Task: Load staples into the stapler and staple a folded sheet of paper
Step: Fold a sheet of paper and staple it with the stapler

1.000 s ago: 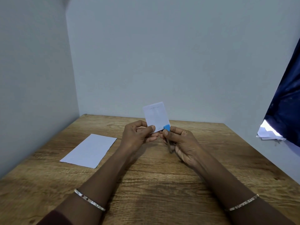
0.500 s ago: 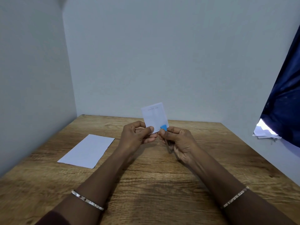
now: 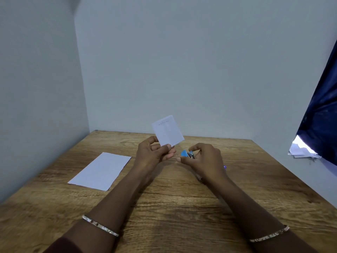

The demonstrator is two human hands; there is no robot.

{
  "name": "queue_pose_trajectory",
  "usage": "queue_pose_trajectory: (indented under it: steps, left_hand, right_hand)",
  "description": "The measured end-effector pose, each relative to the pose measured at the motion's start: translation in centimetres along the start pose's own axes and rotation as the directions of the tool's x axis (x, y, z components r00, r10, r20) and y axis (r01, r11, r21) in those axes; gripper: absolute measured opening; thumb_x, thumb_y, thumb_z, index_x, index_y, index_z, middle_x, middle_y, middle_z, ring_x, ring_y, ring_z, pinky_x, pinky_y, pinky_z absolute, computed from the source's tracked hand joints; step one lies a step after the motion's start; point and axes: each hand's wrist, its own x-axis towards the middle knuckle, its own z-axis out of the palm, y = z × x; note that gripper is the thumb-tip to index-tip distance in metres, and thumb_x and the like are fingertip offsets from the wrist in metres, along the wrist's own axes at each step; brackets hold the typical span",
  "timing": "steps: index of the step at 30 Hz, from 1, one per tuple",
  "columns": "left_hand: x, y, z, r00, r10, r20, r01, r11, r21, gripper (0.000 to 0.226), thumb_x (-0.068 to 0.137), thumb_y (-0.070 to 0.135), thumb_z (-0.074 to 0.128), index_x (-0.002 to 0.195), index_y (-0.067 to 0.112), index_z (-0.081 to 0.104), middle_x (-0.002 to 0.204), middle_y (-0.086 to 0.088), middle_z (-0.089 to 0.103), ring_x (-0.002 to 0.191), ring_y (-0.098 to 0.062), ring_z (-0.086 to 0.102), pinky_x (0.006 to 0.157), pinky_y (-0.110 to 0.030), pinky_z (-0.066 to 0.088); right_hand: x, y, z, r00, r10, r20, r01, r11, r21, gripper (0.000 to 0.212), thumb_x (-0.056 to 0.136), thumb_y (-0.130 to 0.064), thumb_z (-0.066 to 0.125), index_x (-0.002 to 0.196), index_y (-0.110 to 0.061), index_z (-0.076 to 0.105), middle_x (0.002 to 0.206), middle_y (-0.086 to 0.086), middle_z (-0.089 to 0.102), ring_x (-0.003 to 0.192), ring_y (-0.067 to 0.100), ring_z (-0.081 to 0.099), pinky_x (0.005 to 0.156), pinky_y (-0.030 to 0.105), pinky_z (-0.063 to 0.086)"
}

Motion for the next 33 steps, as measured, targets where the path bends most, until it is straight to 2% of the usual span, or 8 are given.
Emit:
queue_pose_trajectory:
  steps: [4, 8, 14, 19, 21, 24, 28, 33]
  left_hand:
    - [0.0, -0.1, -0.2, 1.000, -0.005, -0.008, 0.005, 1.000, -0.009, 0.026, 0.080, 0.000, 0.081, 0.103, -0.001, 0.070, 0.085, -0.020, 0.079, 0.080, -0.026, 0.079, 0.066, -0.023, 0.061]
    - [0.0, -0.1, 0.0, 1.000, -0.012, -0.011, 0.012, 1.000, 0.001, 0.025, 0.079, 0.001, 0.082, 0.101, -0.002, 0.072, 0.081, -0.017, 0.079, 0.074, -0.022, 0.078, 0.063, -0.021, 0.060]
    - [-0.1, -0.2, 0.1, 1.000, -0.023, 0.007, 0.023, 1.000, 0.017, 0.021, 0.089, 0.003, 0.073, 0.108, -0.005, 0.071, 0.089, -0.018, 0.080, 0.082, -0.022, 0.079, 0.066, -0.020, 0.060]
    - [-0.2, -0.1, 0.2, 0.999, -0.037, 0.026, 0.036, 0.998, 0.049, 0.023, 0.097, 0.006, 0.063, 0.117, -0.005, 0.068, 0.096, -0.018, 0.080, 0.089, -0.020, 0.078, 0.070, -0.024, 0.060]
    - [-0.2, 0.0, 0.2, 0.998, -0.059, 0.037, 0.056, 0.996, 0.062, 0.024, 0.100, 0.006, 0.058, 0.120, -0.002, 0.067, 0.100, -0.014, 0.080, 0.093, -0.019, 0.078, 0.068, -0.022, 0.060]
    - [-0.4, 0.2, 0.5, 0.991, -0.109, 0.076, 0.104, 0.992, 0.070, 0.024, 0.102, 0.007, 0.053, 0.124, 0.009, 0.065, 0.102, -0.009, 0.081, 0.095, -0.019, 0.078, 0.065, -0.025, 0.061]
    - [-0.3, 0.3, 0.4, 0.988, -0.110, 0.108, 0.103, 0.992, 0.070, 0.028, 0.101, 0.009, 0.056, 0.129, 0.014, 0.058, 0.097, -0.015, 0.081, 0.091, -0.025, 0.078, 0.063, -0.027, 0.062]
    - [-0.2, 0.3, 0.5, 0.995, -0.068, 0.066, 0.066, 0.997, 0.041, 0.040, 0.098, 0.019, 0.064, 0.135, 0.022, 0.046, 0.076, -0.015, 0.078, 0.064, -0.024, 0.076, 0.057, -0.030, 0.061]
  right_hand:
    - [-0.1, 0.4, 0.5, 0.994, -0.066, 0.085, 0.084, 0.971, -0.226, 0.062, 0.061, -0.064, 0.085, 0.101, -0.017, 0.075, 0.098, 0.001, 0.074, 0.098, 0.020, 0.064, 0.076, 0.032, 0.049]
    - [-0.1, 0.6, 1.1, 0.992, -0.097, 0.085, 0.118, 0.947, -0.298, 0.063, 0.063, -0.068, 0.081, 0.098, -0.015, 0.074, 0.093, 0.002, 0.073, 0.093, 0.021, 0.065, 0.076, 0.034, 0.052]
    - [-0.2, 0.7, 1.6, 0.983, -0.136, 0.121, 0.172, 0.908, -0.382, 0.060, 0.070, -0.071, 0.074, 0.089, -0.014, 0.071, 0.085, 0.000, 0.070, 0.087, 0.020, 0.062, 0.069, 0.034, 0.046]
    - [0.0, 0.3, 0.7, 0.980, -0.197, -0.006, 0.191, 0.955, -0.226, 0.050, 0.086, -0.057, 0.068, 0.112, -0.015, 0.068, 0.097, 0.000, 0.067, 0.097, 0.020, 0.061, 0.074, 0.030, 0.039]
    - [0.1, 0.0, -0.1, 0.929, -0.339, -0.149, 0.318, 0.937, -0.145, 0.027, 0.092, -0.033, 0.069, 0.114, -0.017, 0.067, 0.093, -0.003, 0.062, 0.089, 0.015, 0.057, 0.071, 0.031, 0.042]
    - [0.1, -0.3, -0.4, 0.851, -0.498, -0.166, 0.469, 0.864, -0.184, 0.041, 0.080, 0.000, 0.070, 0.117, -0.018, 0.067, 0.105, 0.002, 0.062, 0.094, 0.016, 0.054, 0.077, 0.030, 0.047]
    - [0.1, -0.4, -0.2, 0.842, -0.531, -0.093, 0.509, 0.840, -0.187, 0.036, 0.075, 0.004, 0.073, 0.105, -0.016, 0.073, 0.112, 0.005, 0.064, 0.101, 0.022, 0.058, 0.080, 0.032, 0.047]
    - [0.2, -0.3, -0.5, 0.834, -0.510, -0.211, 0.507, 0.859, -0.075, 0.006, 0.085, -0.011, 0.077, 0.090, -0.015, 0.077, 0.091, -0.004, 0.077, 0.090, 0.020, 0.066, 0.078, 0.033, 0.048]
